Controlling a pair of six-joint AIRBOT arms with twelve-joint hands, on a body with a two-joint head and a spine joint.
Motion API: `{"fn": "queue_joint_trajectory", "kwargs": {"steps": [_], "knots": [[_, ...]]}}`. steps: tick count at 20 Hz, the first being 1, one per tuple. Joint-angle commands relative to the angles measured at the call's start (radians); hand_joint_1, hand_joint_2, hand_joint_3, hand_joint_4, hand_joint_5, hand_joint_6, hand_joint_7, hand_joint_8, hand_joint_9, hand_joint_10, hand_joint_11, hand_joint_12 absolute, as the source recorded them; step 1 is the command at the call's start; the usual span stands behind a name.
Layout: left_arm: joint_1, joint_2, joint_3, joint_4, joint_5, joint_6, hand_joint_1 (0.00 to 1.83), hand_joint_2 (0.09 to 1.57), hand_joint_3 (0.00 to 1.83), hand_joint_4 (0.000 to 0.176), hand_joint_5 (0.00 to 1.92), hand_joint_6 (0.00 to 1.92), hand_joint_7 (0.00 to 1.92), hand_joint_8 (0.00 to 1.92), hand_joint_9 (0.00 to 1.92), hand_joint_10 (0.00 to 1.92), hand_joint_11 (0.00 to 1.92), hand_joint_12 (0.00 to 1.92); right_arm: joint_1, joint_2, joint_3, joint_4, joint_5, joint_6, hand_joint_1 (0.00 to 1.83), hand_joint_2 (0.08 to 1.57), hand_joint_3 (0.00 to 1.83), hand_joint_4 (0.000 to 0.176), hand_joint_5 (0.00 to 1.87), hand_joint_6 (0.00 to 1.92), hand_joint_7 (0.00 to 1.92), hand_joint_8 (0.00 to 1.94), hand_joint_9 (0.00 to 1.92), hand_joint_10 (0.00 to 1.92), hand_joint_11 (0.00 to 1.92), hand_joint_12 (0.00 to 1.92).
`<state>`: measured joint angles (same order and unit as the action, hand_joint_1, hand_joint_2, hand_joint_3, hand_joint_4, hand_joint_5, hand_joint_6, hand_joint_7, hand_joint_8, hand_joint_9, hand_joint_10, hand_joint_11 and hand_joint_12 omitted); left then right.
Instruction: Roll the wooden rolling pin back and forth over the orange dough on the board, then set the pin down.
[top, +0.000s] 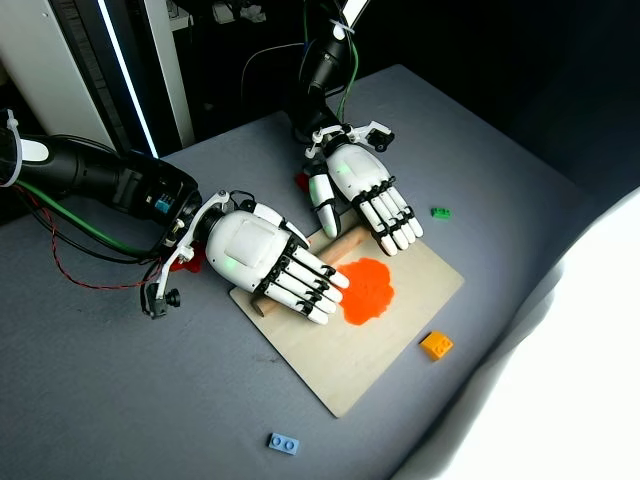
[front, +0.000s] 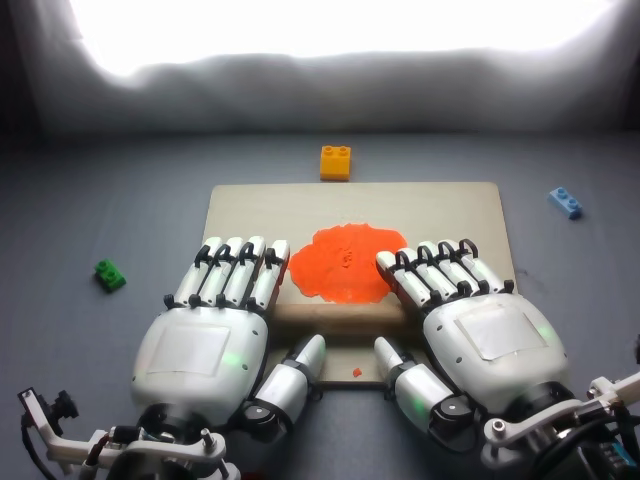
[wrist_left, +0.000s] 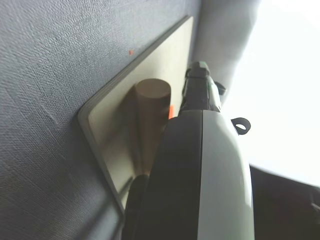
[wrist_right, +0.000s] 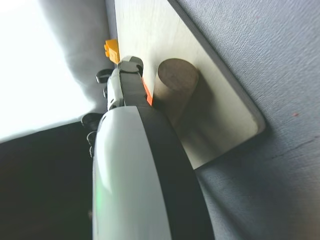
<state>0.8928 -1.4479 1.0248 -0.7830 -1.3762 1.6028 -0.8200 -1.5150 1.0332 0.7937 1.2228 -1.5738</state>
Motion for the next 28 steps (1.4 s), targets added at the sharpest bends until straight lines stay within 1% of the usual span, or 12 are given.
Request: {"fn": "queue_joint_trajectory", "kwargs": {"steps": [1, 5, 7, 9, 11, 15, 16, 17, 18, 22, 26, 28], "knots": [[-0.008, -0.004, 0.005, 0.067, -0.092, 0.000, 0.00, 1.49, 0.00, 0.000, 0.00, 0.00, 0.00, 0.00, 0.00, 0.00, 0.00, 0.00, 0.007, -0.004, 0.007, -0.070, 0.096, 0.002, 0.00, 1.57, 0.15, 0.000, 0.14, 0.00, 0.13, 0.00, 0.10, 0.00, 0.00, 0.23], [-0.013, -0.006, 0.010, 0.067, -0.089, 0.000, 0.00, 1.49, 0.01, 0.000, 0.00, 0.00, 0.00, 0.00, 0.00, 0.00, 0.00, 0.00, 0.014, -0.015, 0.010, -0.069, 0.097, 0.002, 0.00, 1.57, 0.14, 0.000, 0.13, 0.00, 0.12, 0.00, 0.08, 0.00, 0.00, 0.22], [-0.014, -0.006, 0.012, 0.067, -0.086, 0.000, 0.00, 1.49, 0.01, 0.000, 0.00, 0.00, 0.00, 0.00, 0.00, 0.00, 0.00, 0.00, 0.018, -0.024, 0.012, -0.050, 0.096, -0.003, 0.00, 1.57, 0.14, 0.000, 0.14, 0.00, 0.13, 0.01, 0.09, 0.00, 0.00, 0.21], [-0.015, -0.006, 0.016, 0.067, -0.082, 0.000, 0.00, 1.49, 0.00, 0.000, 0.00, 0.00, 0.00, 0.00, 0.00, 0.00, 0.00, 0.00, 0.025, -0.038, 0.017, -0.018, 0.096, -0.012, 0.00, 1.57, 0.15, 0.000, 0.11, 0.00, 0.10, 0.00, 0.06, 0.00, 0.00, 0.08], [-0.016, -0.007, 0.019, 0.067, -0.078, 0.000, 0.00, 1.49, 0.01, 0.000, 0.00, 0.00, 0.00, 0.00, 0.00, 0.00, 0.00, 0.00, 0.030, -0.049, 0.026, -0.018, 0.100, -0.013, 0.00, 1.57, 0.13, 0.000, 0.11, 0.00, 0.10, 0.00, 0.06, 0.00, 0.00, 0.09], [-0.022, -0.011, 0.031, 0.067, -0.070, 0.000, 0.00, 1.49, 0.00, 0.000, 0.00, 0.00, 0.00, 0.00, 0.00, 0.00, 0.00, 0.00, 0.035, -0.062, 0.034, -0.018, 0.115, -0.021, 0.00, 1.57, 0.12, 0.000, 0.08, 0.00, 0.06, 0.00, 0.03, 0.00, 0.00, 0.00], [-0.023, -0.012, 0.034, 0.067, -0.068, 0.000, 0.00, 1.50, 0.01, 0.000, 0.00, 0.00, 0.00, 0.00, 0.00, 0.00, 0.00, 0.00, 0.035, -0.063, 0.034, -0.018, 0.118, -0.024, 0.00, 1.57, 0.11, 0.000, 0.10, 0.01, 0.08, 0.01, 0.05, 0.01, 0.02, 0.01], [-0.025, -0.013, 0.037, 0.066, -0.067, 0.000, 0.00, 1.50, 0.01, 0.000, 0.00, 0.00, 0.00, 0.00, 0.00, 0.00, 0.00, 0.00, 0.035, -0.063, 0.034, -0.018, 0.122, -0.026, 0.00, 1.57, 0.10, 0.000, 0.12, 0.00, 0.11, 0.02, 0.08, 0.00, 0.00, 0.13], [-0.027, -0.015, 0.039, 0.064, -0.067, 0.000, 0.00, 1.50, 0.01, 0.000, 0.00, 0.00, 0.00, 0.00, 0.00, 0.00, 0.00, 0.00, 0.035, -0.063, 0.034, -0.018, 0.125, -0.028, 0.00, 1.57, 0.09, 0.000, 0.12, 0.00, 0.12, 0.01, 0.09, 0.00, 0.00, 0.14], [-0.032, -0.019, 0.042, 0.058, -0.067, 0.000, 0.00, 1.50, 0.01, 0.000, 0.00, 0.00, 0.00, 0.00, 0.00, 0.00, 0.00, 0.00, 0.036, -0.062, 0.038, -0.018, 0.135, -0.029, 0.00, 1.56, 0.03, 0.000, 0.11, 0.00, 0.12, 0.00, 0.07, 0.00, 0.00, 0.08], [-0.033, -0.022, 0.044, 0.058, -0.067, 0.000, 0.00, 1.51, 0.01, 0.000, 0.00, 0.00, 0.00, 0.00, 0.00, 0.00, 0.00, 0.00, 0.044, -0.059, 0.066, -0.018, 0.133, -0.021, 0.00, 1.57, 0.09, 0.000, 0.11, 0.00, 0.11, 0.00, 0.06, 0.00, 0.00, 0.05], [-0.033, -0.024, 0.046, 0.058, -0.067, 0.000, 0.00, 1.52, 0.01, 0.000, 0.00, 0.00, 0.00, 0.00, 0.00, 0.00, 0.00, 0.00, 0.048, -0.057, 0.082, -0.018, 0.121, -0.010, 0.00, 1.57, 0.09, 0.000, 0.12, 0.00, 0.11, 0.00, 0.06, 0.00, 0.00, 0.03]]}}
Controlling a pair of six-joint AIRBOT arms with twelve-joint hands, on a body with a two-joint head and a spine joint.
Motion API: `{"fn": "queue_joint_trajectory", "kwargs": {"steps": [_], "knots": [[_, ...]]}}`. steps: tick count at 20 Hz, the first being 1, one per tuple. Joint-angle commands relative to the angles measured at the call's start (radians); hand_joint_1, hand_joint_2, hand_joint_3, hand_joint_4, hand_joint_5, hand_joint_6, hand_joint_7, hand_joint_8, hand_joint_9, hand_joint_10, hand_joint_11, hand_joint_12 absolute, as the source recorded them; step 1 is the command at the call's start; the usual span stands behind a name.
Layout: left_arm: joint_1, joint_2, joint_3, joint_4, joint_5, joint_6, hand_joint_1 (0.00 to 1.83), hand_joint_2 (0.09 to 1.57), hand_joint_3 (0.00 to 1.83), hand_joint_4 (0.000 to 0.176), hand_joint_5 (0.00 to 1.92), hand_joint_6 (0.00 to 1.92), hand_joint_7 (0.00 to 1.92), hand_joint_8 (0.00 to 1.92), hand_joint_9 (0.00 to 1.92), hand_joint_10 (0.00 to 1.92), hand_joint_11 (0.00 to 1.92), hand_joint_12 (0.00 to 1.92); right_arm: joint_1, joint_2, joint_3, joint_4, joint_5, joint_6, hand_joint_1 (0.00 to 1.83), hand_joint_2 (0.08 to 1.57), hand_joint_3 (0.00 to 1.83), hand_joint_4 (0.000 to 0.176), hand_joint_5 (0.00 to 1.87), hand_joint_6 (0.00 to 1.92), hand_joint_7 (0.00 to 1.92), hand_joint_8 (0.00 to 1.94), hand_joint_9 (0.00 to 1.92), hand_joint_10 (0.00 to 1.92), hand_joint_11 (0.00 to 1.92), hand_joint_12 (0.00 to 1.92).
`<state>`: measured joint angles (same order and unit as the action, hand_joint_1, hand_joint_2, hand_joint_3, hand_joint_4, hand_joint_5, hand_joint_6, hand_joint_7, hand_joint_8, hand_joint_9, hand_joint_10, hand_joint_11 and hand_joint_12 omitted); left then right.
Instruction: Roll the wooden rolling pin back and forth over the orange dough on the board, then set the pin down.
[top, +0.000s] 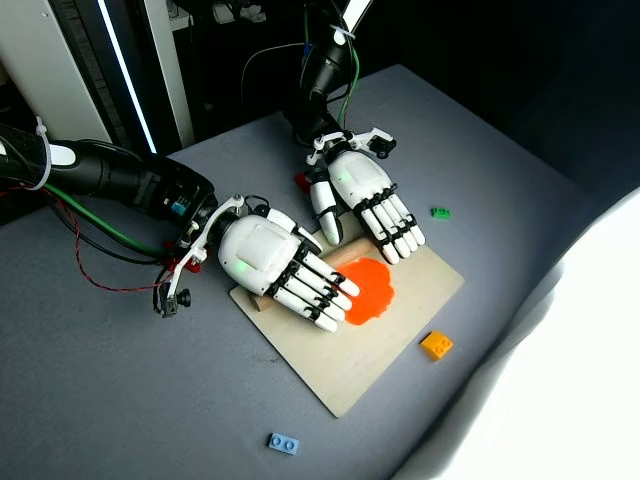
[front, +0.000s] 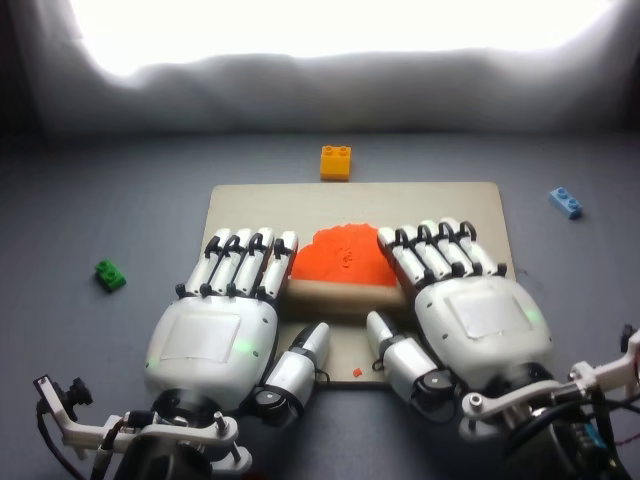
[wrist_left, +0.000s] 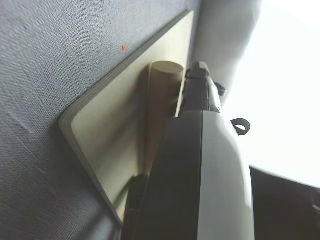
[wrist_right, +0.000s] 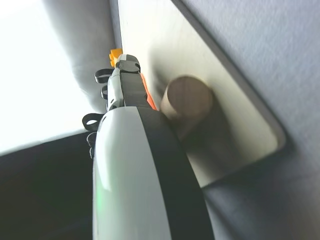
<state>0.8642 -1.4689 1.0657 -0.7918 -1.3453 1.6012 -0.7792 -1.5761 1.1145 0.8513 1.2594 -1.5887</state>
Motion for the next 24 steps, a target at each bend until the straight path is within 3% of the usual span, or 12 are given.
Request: {"fn": "queue_joint_trajectory", "kwargs": {"steps": [1, 5, 24], "knots": [[-0.004, -0.005, 0.008, 0.066, -0.098, -0.005, 0.00, 1.52, 0.01, 0.000, 0.00, 0.00, 0.00, 0.00, 0.00, 0.00, 0.00, 0.00, 0.009, 0.004, 0.004, -0.076, 0.083, 0.009, 0.00, 1.57, 0.09, 0.000, 0.12, 0.00, 0.11, 0.00, 0.06, 0.00, 0.00, 0.03], [-0.009, -0.010, 0.016, 0.066, -0.094, -0.006, 0.00, 1.51, 0.01, 0.000, 0.00, 0.00, 0.00, 0.00, 0.00, 0.00, 0.00, 0.00, 0.017, 0.002, 0.010, -0.076, 0.083, 0.014, 0.00, 1.57, 0.10, 0.000, 0.14, 0.00, 0.14, 0.00, 0.09, 0.00, 0.00, 0.15], [-0.027, -0.029, 0.081, 0.068, -0.058, -0.028, 0.00, 1.53, 0.01, 0.000, 0.00, 0.00, 0.00, 0.00, 0.00, 0.00, 0.00, 0.00, 0.032, 0.009, 0.071, -0.073, 0.027, 0.086, 0.00, 1.57, 0.12, 0.000, 0.13, 0.00, 0.12, 0.00, 0.08, 0.00, 0.00, 0.13]]}}
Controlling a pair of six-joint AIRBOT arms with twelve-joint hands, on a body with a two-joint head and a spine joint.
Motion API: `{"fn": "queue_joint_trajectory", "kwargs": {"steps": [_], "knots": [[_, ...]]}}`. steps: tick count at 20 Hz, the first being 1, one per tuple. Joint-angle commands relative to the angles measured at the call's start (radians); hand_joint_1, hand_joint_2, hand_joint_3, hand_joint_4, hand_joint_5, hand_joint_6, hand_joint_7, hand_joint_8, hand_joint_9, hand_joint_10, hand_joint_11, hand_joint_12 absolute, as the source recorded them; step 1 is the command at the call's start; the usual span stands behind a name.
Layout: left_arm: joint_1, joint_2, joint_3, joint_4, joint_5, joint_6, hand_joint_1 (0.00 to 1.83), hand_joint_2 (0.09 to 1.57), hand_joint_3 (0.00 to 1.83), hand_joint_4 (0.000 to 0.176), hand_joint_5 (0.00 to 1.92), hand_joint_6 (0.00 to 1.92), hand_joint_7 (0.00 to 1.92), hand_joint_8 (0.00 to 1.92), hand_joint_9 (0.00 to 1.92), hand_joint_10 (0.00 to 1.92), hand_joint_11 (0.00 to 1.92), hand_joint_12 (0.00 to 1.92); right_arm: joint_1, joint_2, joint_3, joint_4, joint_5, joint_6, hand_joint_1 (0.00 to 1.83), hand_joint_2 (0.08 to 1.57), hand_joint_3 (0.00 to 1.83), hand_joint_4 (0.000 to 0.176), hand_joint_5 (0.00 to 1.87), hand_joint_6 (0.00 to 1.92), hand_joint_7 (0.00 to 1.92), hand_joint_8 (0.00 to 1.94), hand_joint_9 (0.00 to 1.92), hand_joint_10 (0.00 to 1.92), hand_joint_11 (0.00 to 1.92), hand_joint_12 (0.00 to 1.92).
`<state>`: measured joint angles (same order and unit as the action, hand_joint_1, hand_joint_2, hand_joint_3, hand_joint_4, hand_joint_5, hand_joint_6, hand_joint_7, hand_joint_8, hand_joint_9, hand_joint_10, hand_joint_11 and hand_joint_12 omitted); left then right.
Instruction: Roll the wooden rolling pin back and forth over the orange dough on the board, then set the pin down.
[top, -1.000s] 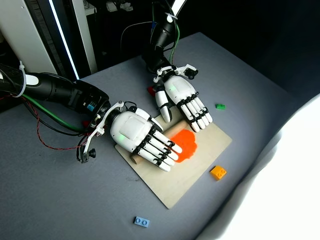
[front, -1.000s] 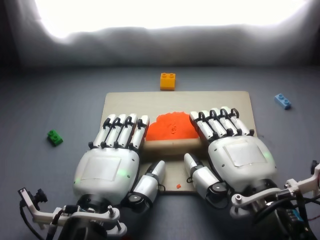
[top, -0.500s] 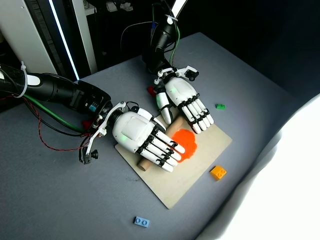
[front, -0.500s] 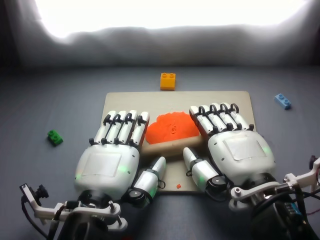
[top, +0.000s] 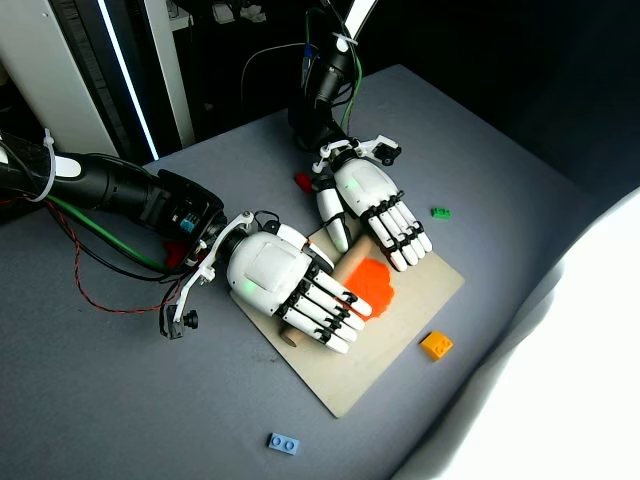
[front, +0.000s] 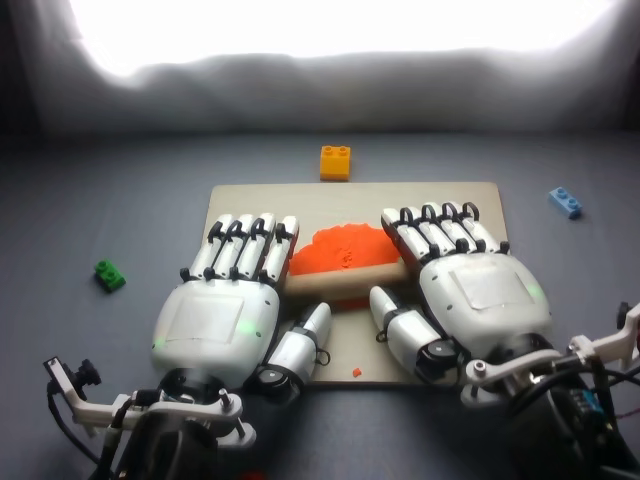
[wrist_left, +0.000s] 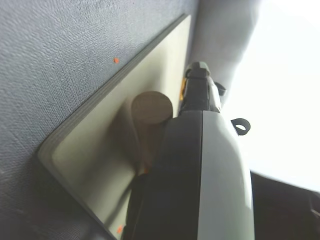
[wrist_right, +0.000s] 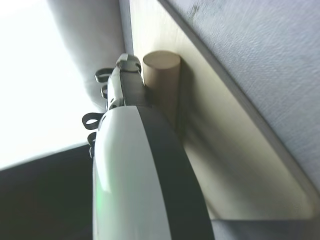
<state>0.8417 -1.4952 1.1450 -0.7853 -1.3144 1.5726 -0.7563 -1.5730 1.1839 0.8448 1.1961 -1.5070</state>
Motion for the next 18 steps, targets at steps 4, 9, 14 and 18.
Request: {"fn": "queue_joint_trajectory", "kwargs": {"steps": [4, 9, 14, 18], "knots": [[-0.009, -0.006, 0.016, 0.062, -0.083, -0.005, 0.00, 1.53, 0.01, 0.000, 0.00, 0.00, 0.00, 0.00, 0.00, 0.00, 0.00, 0.00, 0.013, 0.006, 0.011, -0.067, 0.081, 0.013, 0.00, 1.57, 0.10, 0.000, 0.14, 0.00, 0.13, 0.00, 0.09, 0.00, 0.00, 0.15], [-0.023, -0.015, 0.041, 0.063, -0.066, -0.008, 0.00, 1.53, 0.01, 0.000, 0.00, 0.00, 0.00, 0.00, 0.00, 0.00, 0.00, 0.00, 0.016, 0.006, 0.023, -0.067, 0.070, 0.023, 0.00, 1.57, 0.11, 0.000, 0.13, 0.00, 0.12, 0.00, 0.09, 0.00, 0.00, 0.14], [-0.046, -0.030, 0.073, 0.071, -0.037, -0.008, 0.00, 1.53, 0.01, 0.000, 0.00, 0.00, 0.00, 0.00, 0.00, 0.00, 0.00, 0.00, 0.021, 0.005, 0.040, -0.067, 0.050, 0.042, 0.00, 1.57, 0.13, 0.000, 0.14, 0.00, 0.14, 0.00, 0.10, 0.00, 0.00, 0.21], [-0.051, -0.038, 0.083, 0.070, -0.032, -0.008, 0.00, 1.53, 0.01, 0.000, 0.00, 0.00, 0.00, 0.00, 0.00, 0.00, 0.00, 0.00, 0.021, 0.005, 0.049, -0.067, 0.035, 0.054, 0.00, 1.57, 0.12, 0.000, 0.14, 0.00, 0.13, 0.00, 0.10, 0.00, 0.00, 0.20]]}}
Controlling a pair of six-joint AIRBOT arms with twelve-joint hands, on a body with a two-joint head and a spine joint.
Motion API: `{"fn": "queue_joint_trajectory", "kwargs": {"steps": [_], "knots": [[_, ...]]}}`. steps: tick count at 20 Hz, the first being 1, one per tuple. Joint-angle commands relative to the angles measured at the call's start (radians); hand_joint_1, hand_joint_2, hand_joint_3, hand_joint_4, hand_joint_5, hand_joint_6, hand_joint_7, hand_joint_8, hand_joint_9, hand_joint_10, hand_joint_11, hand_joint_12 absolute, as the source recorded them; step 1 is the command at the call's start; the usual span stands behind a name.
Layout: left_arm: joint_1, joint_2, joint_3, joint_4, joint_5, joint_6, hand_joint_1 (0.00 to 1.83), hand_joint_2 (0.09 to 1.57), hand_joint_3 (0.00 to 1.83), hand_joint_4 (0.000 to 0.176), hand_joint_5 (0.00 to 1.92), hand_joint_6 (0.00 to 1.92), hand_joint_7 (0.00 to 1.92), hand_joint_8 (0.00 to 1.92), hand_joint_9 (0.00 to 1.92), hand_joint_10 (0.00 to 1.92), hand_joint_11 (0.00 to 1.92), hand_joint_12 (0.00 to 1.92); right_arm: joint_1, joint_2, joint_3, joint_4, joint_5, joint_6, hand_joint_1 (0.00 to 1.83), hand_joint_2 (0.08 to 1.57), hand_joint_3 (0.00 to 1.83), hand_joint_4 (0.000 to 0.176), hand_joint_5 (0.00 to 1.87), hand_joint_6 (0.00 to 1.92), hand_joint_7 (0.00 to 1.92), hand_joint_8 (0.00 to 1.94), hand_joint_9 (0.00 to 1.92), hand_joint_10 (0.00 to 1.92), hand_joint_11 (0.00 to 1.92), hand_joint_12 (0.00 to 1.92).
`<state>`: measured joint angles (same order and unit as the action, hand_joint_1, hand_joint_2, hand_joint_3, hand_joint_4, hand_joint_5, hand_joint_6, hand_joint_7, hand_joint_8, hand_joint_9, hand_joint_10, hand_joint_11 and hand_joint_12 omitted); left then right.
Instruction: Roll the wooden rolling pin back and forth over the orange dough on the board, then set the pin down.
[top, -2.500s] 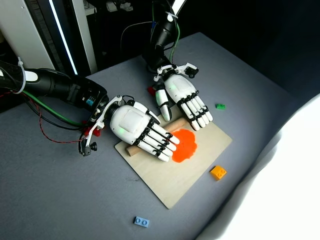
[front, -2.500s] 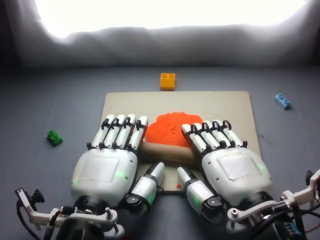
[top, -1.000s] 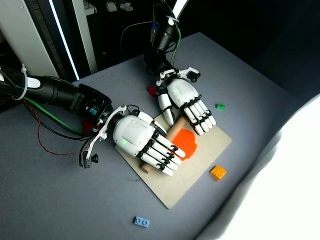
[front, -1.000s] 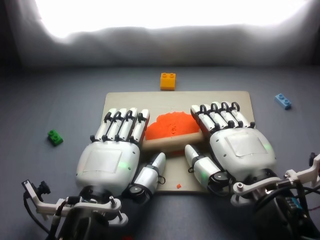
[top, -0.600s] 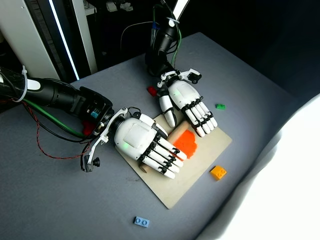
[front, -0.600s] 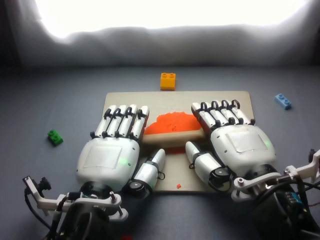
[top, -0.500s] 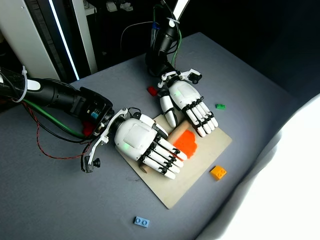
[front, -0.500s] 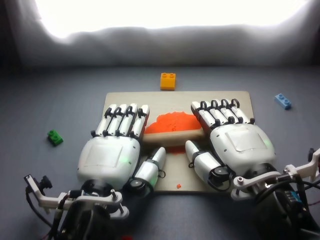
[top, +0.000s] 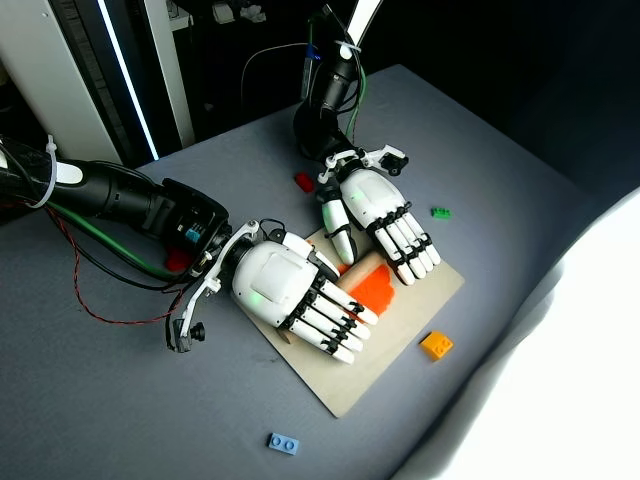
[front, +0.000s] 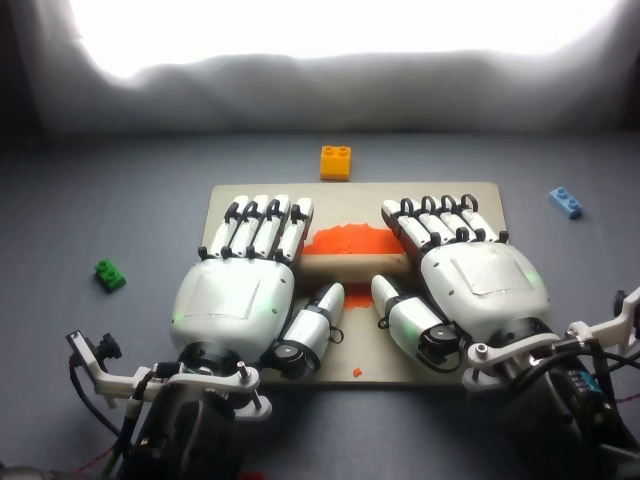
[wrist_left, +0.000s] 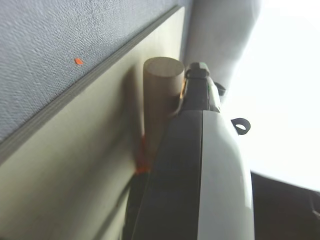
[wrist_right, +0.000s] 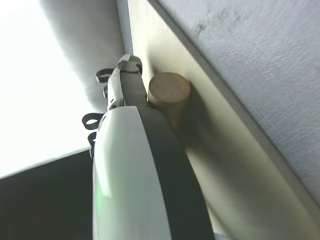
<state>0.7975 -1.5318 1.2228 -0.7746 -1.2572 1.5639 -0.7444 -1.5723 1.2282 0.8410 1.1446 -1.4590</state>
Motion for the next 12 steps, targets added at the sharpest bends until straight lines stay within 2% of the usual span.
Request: {"fn": "queue_joint_trajectory", "kwargs": {"steps": [1, 8, 12], "knots": [[-0.007, -0.003, 0.008, 0.059, -0.089, 0.001, 0.00, 1.53, 0.01, 0.000, 0.00, 0.00, 0.00, 0.00, 0.00, 0.00, 0.00, 0.00, 0.009, 0.004, 0.007, -0.063, 0.085, 0.008, 0.00, 1.57, 0.12, 0.000, 0.13, 0.00, 0.12, 0.00, 0.08, 0.00, 0.00, 0.16], [-0.011, -0.014, 0.029, 0.059, -0.085, -0.001, 0.00, 1.53, 0.00, 0.000, 0.00, 0.00, 0.00, 0.00, 0.00, 0.00, 0.00, 0.00, 0.023, -0.003, 0.031, -0.063, 0.085, 0.023, 0.00, 1.57, 0.11, 0.000, 0.12, 0.00, 0.11, 0.00, 0.08, 0.00, 0.00, 0.12], [-0.018, -0.021, 0.044, 0.059, -0.077, -0.006, 0.00, 1.53, 0.00, 0.000, 0.00, 0.00, 0.00, 0.00, 0.00, 0.00, 0.00, 0.00, 0.025, -0.006, 0.046, -0.063, 0.081, 0.030, 0.00, 1.57, 0.12, 0.000, 0.14, 0.00, 0.13, 0.00, 0.09, 0.00, 0.00, 0.17]]}}
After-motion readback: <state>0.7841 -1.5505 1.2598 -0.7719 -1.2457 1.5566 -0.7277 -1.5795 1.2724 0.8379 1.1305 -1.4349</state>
